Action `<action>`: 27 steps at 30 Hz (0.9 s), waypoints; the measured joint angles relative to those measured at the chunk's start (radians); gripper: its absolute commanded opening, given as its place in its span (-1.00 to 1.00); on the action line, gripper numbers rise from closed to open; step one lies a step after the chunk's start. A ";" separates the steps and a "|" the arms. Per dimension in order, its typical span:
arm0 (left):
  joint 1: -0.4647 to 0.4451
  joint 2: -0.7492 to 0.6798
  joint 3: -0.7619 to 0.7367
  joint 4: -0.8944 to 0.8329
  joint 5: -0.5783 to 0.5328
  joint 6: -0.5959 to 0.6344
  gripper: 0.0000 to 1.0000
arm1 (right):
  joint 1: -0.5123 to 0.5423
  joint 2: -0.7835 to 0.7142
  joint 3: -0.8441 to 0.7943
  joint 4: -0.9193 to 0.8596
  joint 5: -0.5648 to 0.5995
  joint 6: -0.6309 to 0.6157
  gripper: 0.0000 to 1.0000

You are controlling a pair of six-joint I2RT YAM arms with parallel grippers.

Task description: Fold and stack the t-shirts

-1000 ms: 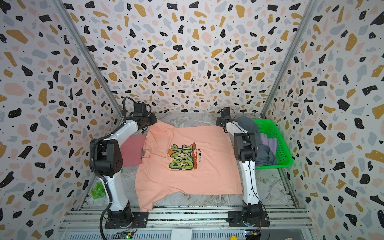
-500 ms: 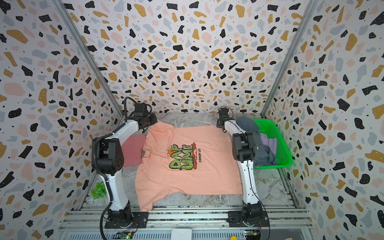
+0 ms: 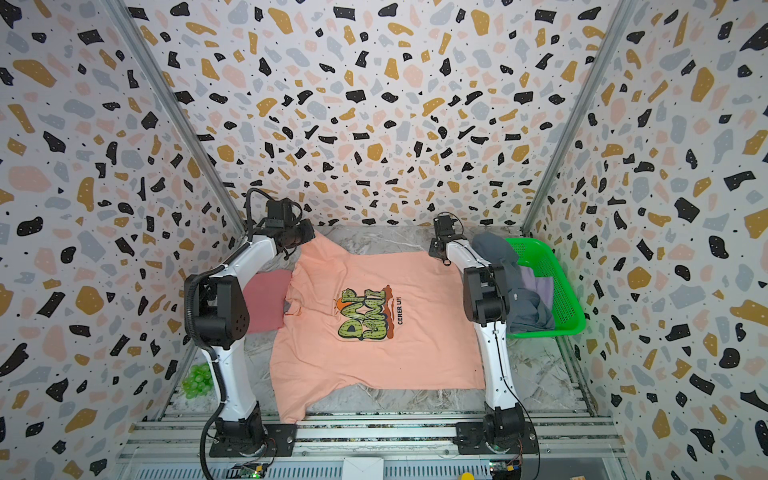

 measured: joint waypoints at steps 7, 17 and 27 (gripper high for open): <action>0.004 -0.038 0.034 -0.015 0.001 0.040 -1.00 | -0.045 -0.252 -0.200 0.104 -0.073 -0.108 -1.00; -0.027 -0.437 -0.341 -0.074 -0.136 0.079 -1.00 | -0.053 -0.642 -0.683 0.222 -0.106 -0.173 -1.00; -0.121 -0.774 -0.633 -0.148 -0.264 0.013 0.10 | -0.042 -0.965 -0.967 0.196 0.022 -0.142 0.02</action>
